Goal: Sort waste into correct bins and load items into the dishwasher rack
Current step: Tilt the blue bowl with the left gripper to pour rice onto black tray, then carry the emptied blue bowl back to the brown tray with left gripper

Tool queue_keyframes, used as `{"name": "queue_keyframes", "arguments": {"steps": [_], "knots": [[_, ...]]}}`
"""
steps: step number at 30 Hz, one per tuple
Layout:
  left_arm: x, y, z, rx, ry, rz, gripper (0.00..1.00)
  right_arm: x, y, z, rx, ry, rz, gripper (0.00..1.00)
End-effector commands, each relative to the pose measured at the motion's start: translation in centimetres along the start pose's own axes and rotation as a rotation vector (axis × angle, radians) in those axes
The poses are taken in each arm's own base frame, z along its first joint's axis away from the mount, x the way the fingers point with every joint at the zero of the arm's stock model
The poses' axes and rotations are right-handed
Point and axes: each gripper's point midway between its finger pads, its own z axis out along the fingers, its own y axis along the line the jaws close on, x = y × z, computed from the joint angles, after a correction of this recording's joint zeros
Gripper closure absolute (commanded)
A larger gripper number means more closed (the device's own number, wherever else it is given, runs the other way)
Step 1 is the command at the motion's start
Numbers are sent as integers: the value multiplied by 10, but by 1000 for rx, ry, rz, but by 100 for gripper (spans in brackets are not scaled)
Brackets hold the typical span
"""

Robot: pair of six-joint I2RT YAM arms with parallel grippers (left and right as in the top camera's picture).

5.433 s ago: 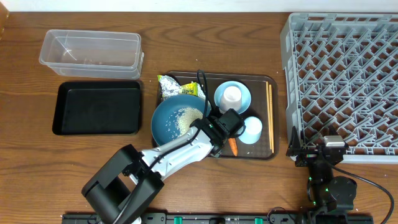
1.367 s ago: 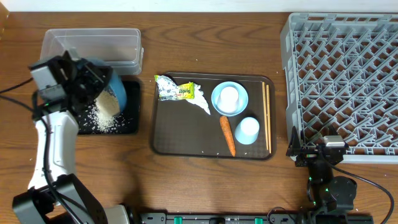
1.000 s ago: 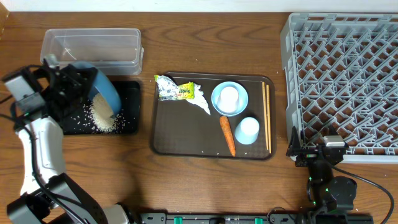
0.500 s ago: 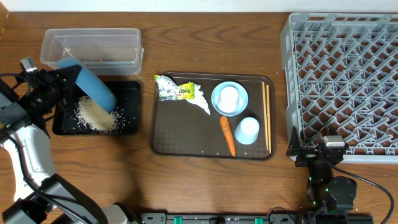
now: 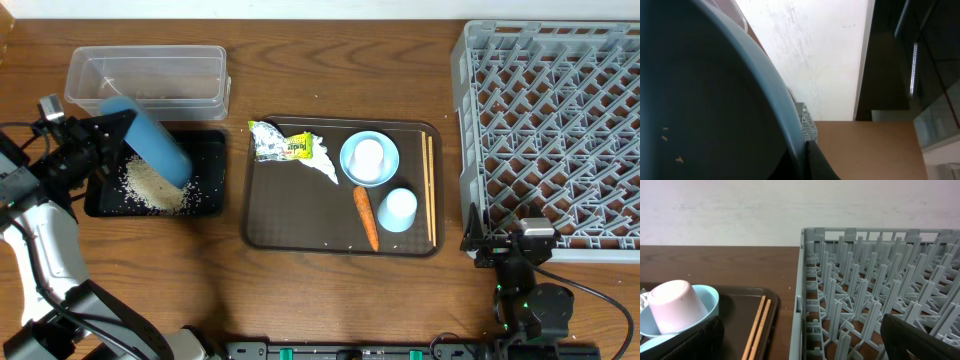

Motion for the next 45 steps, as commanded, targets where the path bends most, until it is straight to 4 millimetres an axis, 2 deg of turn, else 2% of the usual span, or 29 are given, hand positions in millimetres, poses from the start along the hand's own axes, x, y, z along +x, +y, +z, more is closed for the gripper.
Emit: {"name": "queue_keyframes", "arguments": {"steps": [1, 4, 6, 9, 16, 18, 19, 21, 23, 27, 30, 34, 37, 41, 45], "knots": [[9, -15, -5, 48, 44, 0, 94, 2, 5, 0, -16, 5, -16, 1], [6, -13, -6, 39, 26, 126, 94, 2, 5, 0, -16, 5, -16, 1], [9, -11, -10, 43, 36, 37, 94, 2, 5, 0, -16, 5, -16, 1], [14, -22, -12, 95, 66, 137, 94, 2, 5, 0, -16, 5, -16, 1], [22, -31, -14, 131, 98, 122, 94, 2, 5, 0, -16, 5, -16, 1], [26, -40, -14, 178, 122, 252, 94, 2, 5, 0, -16, 5, -16, 1], [24, -38, -14, 168, 111, 261, 93, 2, 5, 0, -17, 5, -16, 1], [21, -31, -14, 125, 98, 65, 94, 2, 5, 0, -17, 5, -16, 1], [21, -35, -14, 141, 104, 116, 94, 2, 5, 0, -16, 5, -16, 1], [31, -42, -13, 167, 151, 39, 94, 2, 5, 0, -17, 5, -16, 1], [39, -57, -13, 176, 157, 118, 94, 2, 5, 0, -17, 5, -16, 1], [58, -86, -17, 186, 152, 233, 94, 2, 5, 0, -17, 5, -16, 1], [81, -114, -20, 197, 154, 334, 94, 2, 5, 0, -17, 5, -16, 1], [126, -147, -14, 229, 208, 454, 94, 2, 5, 0, -17, 5, -16, 1], [171, -157, 5, 220, 280, 481, 94, 2, 5, 0, -16, 5, -16, 1]]}}
